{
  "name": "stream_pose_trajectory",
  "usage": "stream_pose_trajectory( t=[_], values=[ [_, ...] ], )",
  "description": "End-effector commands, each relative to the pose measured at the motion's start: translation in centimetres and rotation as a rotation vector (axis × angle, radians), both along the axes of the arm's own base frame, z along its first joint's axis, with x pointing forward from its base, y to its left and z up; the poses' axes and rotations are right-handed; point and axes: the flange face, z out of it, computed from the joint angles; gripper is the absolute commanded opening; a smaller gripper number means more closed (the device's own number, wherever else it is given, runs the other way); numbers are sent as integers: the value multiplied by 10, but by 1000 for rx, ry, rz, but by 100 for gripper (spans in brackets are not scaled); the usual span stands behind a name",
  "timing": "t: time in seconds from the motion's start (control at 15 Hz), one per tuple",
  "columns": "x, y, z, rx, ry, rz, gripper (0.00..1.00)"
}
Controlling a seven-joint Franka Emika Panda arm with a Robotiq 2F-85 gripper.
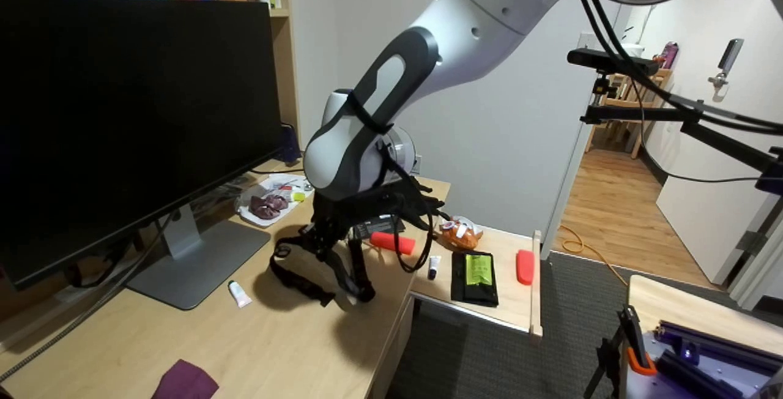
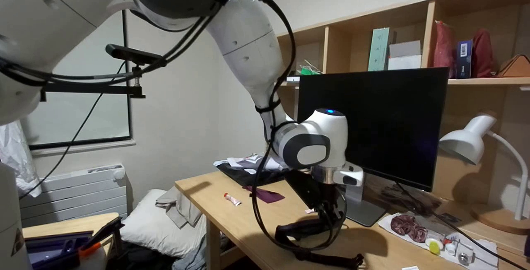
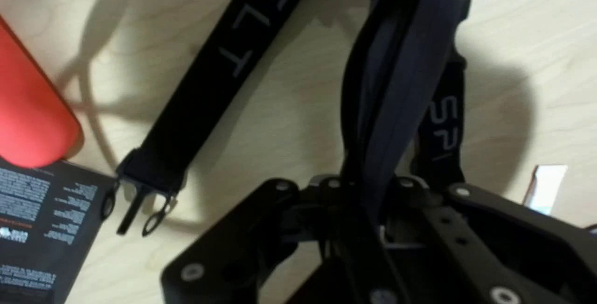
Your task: Put the black object on the left side of the table
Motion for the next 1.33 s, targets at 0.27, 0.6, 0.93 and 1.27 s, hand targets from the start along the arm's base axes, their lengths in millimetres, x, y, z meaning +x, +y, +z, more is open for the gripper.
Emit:
stream_pose_trajectory(
  t=[0.27,0.6,0.93,1.27],
  values=[
    [-16,35,108,23,-95,103,7],
    [-26,87,186,29,-115,182,7],
    [-38,142,252,51,-140,254,7],
    [-55,192,296,59,-139,350,7]
  ],
)
